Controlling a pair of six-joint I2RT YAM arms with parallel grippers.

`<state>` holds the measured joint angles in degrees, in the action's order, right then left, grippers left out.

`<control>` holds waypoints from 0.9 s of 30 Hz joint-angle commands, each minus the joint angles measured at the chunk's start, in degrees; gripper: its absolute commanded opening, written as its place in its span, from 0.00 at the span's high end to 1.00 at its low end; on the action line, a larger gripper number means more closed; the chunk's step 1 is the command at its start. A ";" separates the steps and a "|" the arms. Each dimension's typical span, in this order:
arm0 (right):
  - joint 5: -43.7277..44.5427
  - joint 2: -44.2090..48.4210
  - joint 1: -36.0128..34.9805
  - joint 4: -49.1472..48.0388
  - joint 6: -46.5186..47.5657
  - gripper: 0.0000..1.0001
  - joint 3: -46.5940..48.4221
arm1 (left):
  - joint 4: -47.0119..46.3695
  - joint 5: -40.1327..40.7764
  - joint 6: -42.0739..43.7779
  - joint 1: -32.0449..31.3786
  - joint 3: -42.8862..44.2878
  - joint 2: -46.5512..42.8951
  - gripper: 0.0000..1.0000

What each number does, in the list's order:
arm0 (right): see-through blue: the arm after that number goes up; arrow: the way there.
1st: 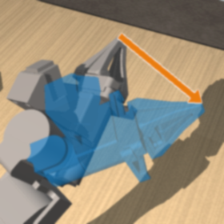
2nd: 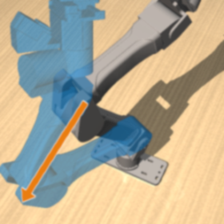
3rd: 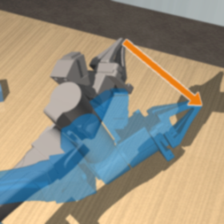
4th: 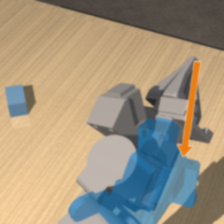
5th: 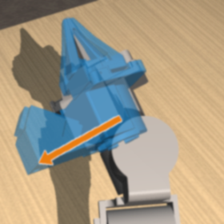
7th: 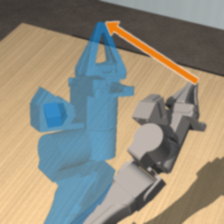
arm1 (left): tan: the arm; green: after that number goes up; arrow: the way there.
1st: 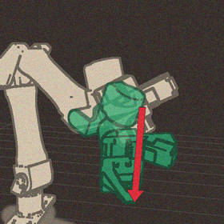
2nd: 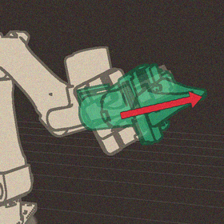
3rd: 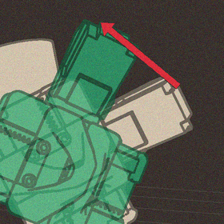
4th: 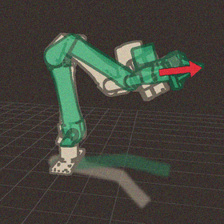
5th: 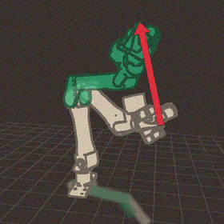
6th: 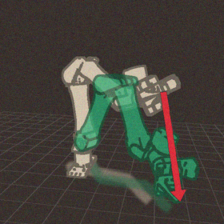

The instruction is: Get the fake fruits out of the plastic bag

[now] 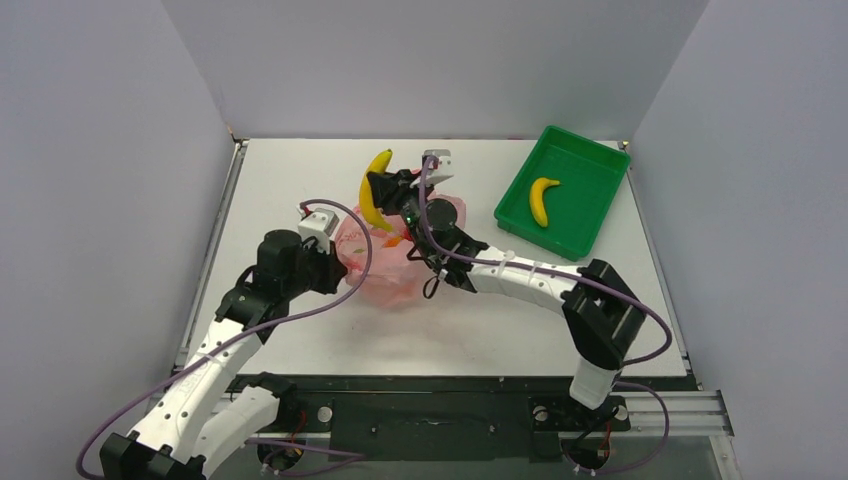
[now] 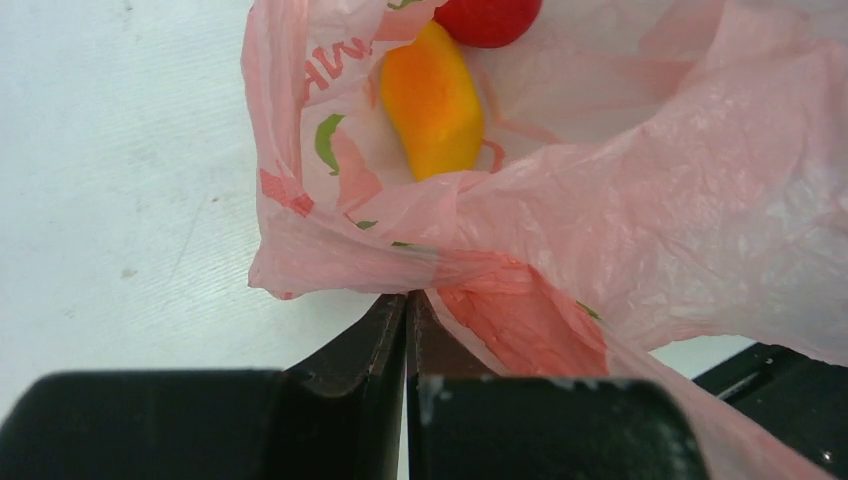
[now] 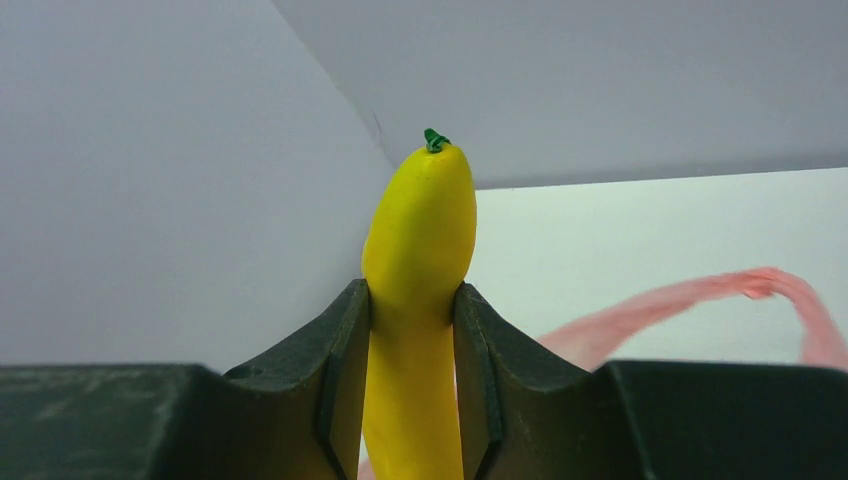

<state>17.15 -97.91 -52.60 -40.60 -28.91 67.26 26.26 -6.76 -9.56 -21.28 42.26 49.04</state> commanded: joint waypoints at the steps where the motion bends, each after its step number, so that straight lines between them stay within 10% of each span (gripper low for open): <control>1: 5.07 -5.48 -0.25 -5.09 -3.78 1.00 8.96 | -4.63 -8.39 1.10 0.02 -0.23 -1.40 1.00; 14: -0.81 -3.07 4.82 21.66 -11.90 1.00 26.84 | -1.80 8.02 0.54 0.14 0.69 -3.39 1.00; 27: -4.25 7.35 30.60 39.20 -10.92 1.00 14.55 | -2.96 10.36 2.25 0.10 -1.07 -7.31 1.00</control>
<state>14.06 -89.82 -29.58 -9.67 -39.75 85.32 25.45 3.29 -8.71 -21.28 40.95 41.12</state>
